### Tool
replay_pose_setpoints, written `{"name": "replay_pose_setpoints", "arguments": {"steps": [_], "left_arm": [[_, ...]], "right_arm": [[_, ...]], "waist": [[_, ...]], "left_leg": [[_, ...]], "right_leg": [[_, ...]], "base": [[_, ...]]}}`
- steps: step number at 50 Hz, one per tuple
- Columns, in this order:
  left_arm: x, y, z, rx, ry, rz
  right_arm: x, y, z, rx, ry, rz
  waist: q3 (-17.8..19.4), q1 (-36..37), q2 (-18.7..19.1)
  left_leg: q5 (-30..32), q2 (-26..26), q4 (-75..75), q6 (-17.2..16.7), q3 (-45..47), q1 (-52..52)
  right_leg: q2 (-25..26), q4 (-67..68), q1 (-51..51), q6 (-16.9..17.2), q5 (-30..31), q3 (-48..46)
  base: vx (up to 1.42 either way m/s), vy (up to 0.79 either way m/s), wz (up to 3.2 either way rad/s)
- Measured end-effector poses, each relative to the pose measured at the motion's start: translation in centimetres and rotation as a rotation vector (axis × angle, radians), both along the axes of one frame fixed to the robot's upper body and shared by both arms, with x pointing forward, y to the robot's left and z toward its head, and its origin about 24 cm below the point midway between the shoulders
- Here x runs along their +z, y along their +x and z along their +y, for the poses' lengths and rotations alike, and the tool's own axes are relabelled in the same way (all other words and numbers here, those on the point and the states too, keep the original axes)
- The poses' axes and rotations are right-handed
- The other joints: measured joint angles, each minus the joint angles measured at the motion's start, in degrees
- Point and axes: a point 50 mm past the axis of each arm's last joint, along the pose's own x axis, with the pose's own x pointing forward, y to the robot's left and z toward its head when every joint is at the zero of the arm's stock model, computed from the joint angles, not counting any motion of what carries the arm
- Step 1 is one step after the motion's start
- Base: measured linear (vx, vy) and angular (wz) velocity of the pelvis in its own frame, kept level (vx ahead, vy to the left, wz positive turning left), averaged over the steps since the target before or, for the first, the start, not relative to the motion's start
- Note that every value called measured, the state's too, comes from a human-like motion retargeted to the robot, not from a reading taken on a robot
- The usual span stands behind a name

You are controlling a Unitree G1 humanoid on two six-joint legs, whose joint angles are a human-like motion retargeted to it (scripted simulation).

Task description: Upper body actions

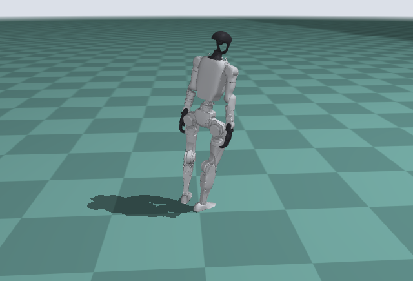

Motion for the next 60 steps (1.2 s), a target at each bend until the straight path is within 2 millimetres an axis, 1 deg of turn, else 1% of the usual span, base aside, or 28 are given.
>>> {"name": "replay_pose_setpoints", "arguments": {"steps": [3,5,7,10,12,16,20,27,30,34,39,45,51,52,55,60], "left_arm": [[0.0,1.1,0.4,-0.101,0.012,-0.020],[0.0,1.5,0.3,-0.131,0.010,-0.034],[-0.1,1.0,-0.1,-0.133,-0.005,-0.026],[0.0,-0.6,-0.7,-0.101,-0.031,0.012],[0.0,-0.8,-0.7,-0.110,-0.036,0.011],[0.0,0.2,-0.2,-0.170,-0.018,-0.008],[0.0,-0.3,-0.2,-0.179,-0.028,0.005],[0.0,-0.3,-0.1,-0.167,-0.037,0.003],[0.0,-0.2,-0.3,-0.174,-0.057,-0.001],[-0.1,0.3,-0.6,-0.172,-0.096,-0.026],[-0.1,0.5,-0.9,-0.182,-0.095,-0.033],[-0.1,0.4,-0.7,-0.226,-0.072,-0.011],[-0.1,0.4,-0.6,-0.231,-0.079,-0.011],[-0.1,0.4,-0.6,-0.232,-0.079,-0.012],[-0.1,0.4,-0.6,-0.234,-0.081,-0.013],[-0.1,0.6,-0.6,-0.230,-0.089,-0.022]], "right_arm": [[-0.2,-2.8,0.6,-0.132,0.057,0.080],[-0.2,-4.3,0.8,-0.209,0.054,0.116],[-0.1,-5.9,0.6,-0.260,0.017,0.157],[0.1,-8.1,0.3,-0.261,-0.047,0.229],[0.2,-8.7,0.3,-0.254,-0.069,0.245],[0.2,-8.7,0.4,-0.198,-0.062,0.243],[0.1,-8.4,0.5,-0.103,-0.062,0.238],[-0.3,-4.6,0.9,0.007,-0.027,0.113],[-0.4,-3.6,1.1,0.043,-0.018,0.087],[-0.4,-2.9,1.2,0.104,-0.004,0.080],[-0.3,-3.1,1.3,0.166,0.022,0.109],[-0.3,-4.3,1.2,0.126,-0.003,0.141],[-0.3,-4.9,0.9,0.101,-0.031,0.164],[-0.3,-4.9,0.9,0.096,-0.034,0.165],[-0.2,-4.9,0.6,0.089,-0.046,0.158],[-0.2,-4.2,0.0,0.124,-0.082,0.130]], "waist": [[-0.30,3.01,-0.19],[-0.14,3.29,0.93],[-1.46,1.61,2.06],[-4.98,-3.00,3.16],[-5.16,-3.78,3.40],[-4.26,-2.53,2.88],[-5.67,-0.92,2.65],[-5.97,-2.51,2.93],[-6.01,-2.30,2.73],[-5.64,-1.72,2.32],[-5.55,-1.71,2.04],[-5.68,-1.34,1.68],[-5.71,4.02,1.85],[-5.63,3.76,1.82],[-5.20,-1.01,1.28],[-5.13,-2.16,1.59]], "left_leg": [[-0.46,-0.33,0.46,-0.12,-0.81,0.19],[-1.51,-0.65,-2.47,0.28,-1.38,1.36],[-2.10,-1.23,-4.99,0.79,-2.55,2.31],[-1.18,-1.73,-6.85,0.77,-4.23,1.32],[-0.76,-2.20,-7.83,1.14,-4.18,1.68],[-0.86,-2.85,-8.85,1.56,-3.16,3.33],[-1.21,-3.18,-9.48,1.94,-1.93,4.16],[-1.48,-3.63,-10.64,2.61,-0.96,5.12],[-1.67,-3.86,-10.80,2.84,-0.53,5.48],[-1.91,-4.14,-10.87,3.08,-0.06,6.01],[-2.02,-4.54,-11.15,3.47,-0.07,6.42],[-2.13,-4.90,-11.52,3.77,0.26,6.79],[-2.87,-3.66,-11.84,3.39,5.96,7.38],[-2.89,-3.74,-11.84,3.47,5.71,7.42],[-2.59,-5.23,-11.67,4.20,1.11,7.35],[-2.94,-4.85,-11.05,3.80,0.38,6.66]], "right_leg": [[-0.07,-0.25,-0.86,0.07,0.17,-0.71],[0.92,-0.38,-0.57,0.05,0.01,-1.20],[1.71,-0.60,-0.45,-0.02,-0.32,-1.94],[1.73,-0.72,-1.31,0.13,-0.86,-3.49],[1.80,-0.70,-1.15,0.10,-1.02,-3.67],[1.48,-0.58,-0.35,0.24,-1.01,-3.30],[1.32,-0.30,-0.51,0.42,-0.92,-2.37],[1.23,0.08,-0.89,0.82,-0.70,-1.62],[1.10,0.23,-0.93,0.93,-0.60,-1.19],[0.86,0.39,-0.73,1.07,-0.51,-0.93],[0.65,0.49,-0.47,1.29,-0.54,-0.87],[0.52,0.50,-0.30,1.51,-0.54,-0.46],[0.87,1.52,-0.71,2.77,-1.17,5.30],[0.73,1.57,-0.79,2.82,-1.06,5.05],[0.16,0.92,-0.67,1.84,-0.17,0.45],[-0.25,2.36,-1.53,2.49,-0.46,0.29]], "base": [[-0.11,-0.08,0.21],[-0.04,0.00,0.22],[0.16,0.04,0.44],[0.19,0.03,0.45],[-0.04,0.03,-0.05],[-0.05,0.03,-0.24],[0.06,0.00,-0.30],[-0.01,0.01,-0.09],[0.00,0.00,0.00],[-0.01,0.01,-0.04],[0.00,0.00,0.00],[0.00,0.00,-0.06],[-0.04,0.03,-0.80],[-0.03,0.02,0.47],[-0.02,0.02,1.07],[-0.03,0.01,0.12]]}}
